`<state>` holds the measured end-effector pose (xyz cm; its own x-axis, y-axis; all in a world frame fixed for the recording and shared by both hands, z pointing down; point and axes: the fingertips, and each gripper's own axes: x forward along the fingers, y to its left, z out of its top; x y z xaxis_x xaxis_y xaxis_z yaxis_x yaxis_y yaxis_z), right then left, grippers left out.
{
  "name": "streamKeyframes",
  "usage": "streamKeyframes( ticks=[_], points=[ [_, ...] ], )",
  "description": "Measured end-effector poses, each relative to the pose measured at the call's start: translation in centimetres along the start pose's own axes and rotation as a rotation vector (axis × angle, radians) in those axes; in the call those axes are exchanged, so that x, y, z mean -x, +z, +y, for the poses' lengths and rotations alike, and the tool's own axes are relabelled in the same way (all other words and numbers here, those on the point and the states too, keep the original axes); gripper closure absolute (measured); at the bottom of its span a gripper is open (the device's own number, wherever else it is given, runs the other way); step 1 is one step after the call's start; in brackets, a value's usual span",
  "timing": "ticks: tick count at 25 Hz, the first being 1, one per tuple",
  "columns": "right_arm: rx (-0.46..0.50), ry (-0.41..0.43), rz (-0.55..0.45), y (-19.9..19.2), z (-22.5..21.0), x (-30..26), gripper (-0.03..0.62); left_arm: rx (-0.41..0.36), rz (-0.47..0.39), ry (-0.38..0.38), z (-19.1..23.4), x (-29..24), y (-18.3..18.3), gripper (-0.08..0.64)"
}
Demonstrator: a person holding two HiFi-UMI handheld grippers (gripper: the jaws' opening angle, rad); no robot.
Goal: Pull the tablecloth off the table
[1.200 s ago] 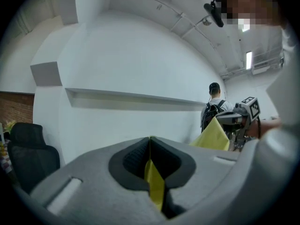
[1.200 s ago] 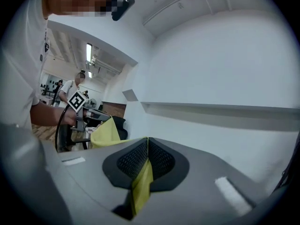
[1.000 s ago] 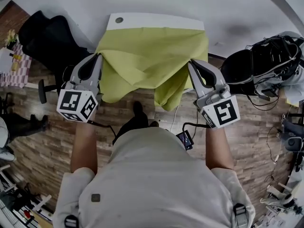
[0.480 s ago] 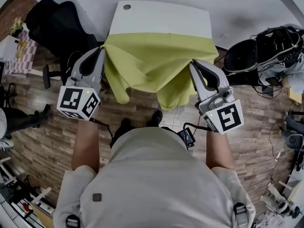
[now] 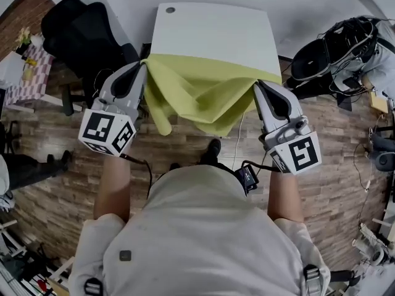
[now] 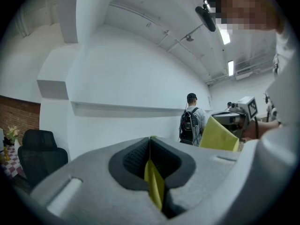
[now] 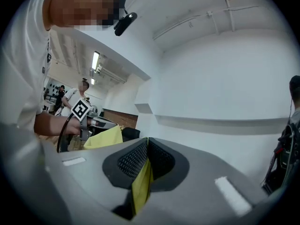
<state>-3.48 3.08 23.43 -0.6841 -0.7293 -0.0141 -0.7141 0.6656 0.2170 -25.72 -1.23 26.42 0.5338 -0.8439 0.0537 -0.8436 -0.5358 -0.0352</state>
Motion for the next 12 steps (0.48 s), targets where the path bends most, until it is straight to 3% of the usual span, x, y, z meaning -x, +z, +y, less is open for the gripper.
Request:
streamKeyframes(
  ticks=[6,12],
  points=[
    [-0.016,-0.05,0.025,0.6,9.1,1.6,0.577,0.003,0.016,-0.069,0.6,8.8,-1.8,0.552],
    [-0.058,-0.084,0.051,0.6,12.9,3.8,0.575,0.009,0.027,-0.108,-0.4,13.8,-2.5,0.552]
  ],
)
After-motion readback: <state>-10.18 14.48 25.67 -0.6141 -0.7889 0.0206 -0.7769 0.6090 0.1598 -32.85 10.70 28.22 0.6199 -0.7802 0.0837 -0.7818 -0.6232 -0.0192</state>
